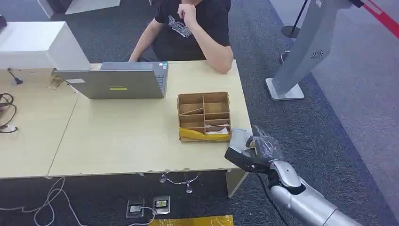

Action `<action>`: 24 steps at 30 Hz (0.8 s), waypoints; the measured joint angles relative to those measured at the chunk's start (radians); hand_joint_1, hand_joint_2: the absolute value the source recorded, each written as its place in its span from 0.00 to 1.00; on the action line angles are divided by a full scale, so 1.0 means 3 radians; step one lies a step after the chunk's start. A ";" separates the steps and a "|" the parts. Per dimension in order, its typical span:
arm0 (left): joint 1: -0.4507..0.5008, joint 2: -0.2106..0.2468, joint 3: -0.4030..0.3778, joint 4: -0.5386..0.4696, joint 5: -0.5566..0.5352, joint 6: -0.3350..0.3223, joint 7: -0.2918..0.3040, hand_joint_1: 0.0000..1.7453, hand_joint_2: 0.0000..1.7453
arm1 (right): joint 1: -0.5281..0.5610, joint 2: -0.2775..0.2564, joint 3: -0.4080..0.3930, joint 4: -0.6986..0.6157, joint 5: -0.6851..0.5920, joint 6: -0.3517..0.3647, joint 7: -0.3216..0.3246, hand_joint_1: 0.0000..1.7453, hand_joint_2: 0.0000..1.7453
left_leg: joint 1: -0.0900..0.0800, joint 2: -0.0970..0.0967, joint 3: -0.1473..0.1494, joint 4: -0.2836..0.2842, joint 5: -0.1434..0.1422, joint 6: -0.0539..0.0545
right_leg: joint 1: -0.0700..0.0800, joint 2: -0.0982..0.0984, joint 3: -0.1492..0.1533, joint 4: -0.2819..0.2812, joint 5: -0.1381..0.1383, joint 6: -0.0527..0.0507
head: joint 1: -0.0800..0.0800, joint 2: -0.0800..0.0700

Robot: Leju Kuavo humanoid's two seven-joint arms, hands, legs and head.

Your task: Pass the card to the sensor for recognition and then transmit it.

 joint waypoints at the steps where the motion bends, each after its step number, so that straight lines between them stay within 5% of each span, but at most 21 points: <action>1: 0.0000 -0.0001 0.0012 0.0004 0.0000 0.0004 0.0000 0.00 0.00 | -0.0017 -0.0017 -0.0004 0.0000 0.0022 0.0015 0.0027 1.00 1.00 | 0.0000 0.0000 0.0000 0.0000 0.0000 0.0000 | 0.0000 0.0000 0.0000 0.0000 0.0000 0.0000 | 0.0001 0.0000; 16: 0.0000 0.0001 0.0053 0.0027 0.0000 0.0013 -0.0046 0.00 0.00 | -0.0303 -0.0323 -0.0183 -0.0529 0.0485 0.0319 0.0319 1.00 1.00 | 0.0000 0.0000 -0.0005 0.0000 0.0001 0.0001 | 0.0000 -0.0001 -0.0004 0.0001 0.0000 0.0000 | 0.0000 0.0000; 24: -0.0002 0.0001 0.0052 0.0027 0.0000 0.0019 -0.0081 0.00 0.00 | -0.0595 -0.0290 -0.0228 -0.0857 0.0697 0.0535 0.0258 1.00 1.00 | 0.0001 -0.0003 -0.0007 0.0000 0.0002 0.0000 | 0.0001 -0.0002 -0.0002 0.0002 0.0001 0.0001 | 0.0001 0.0000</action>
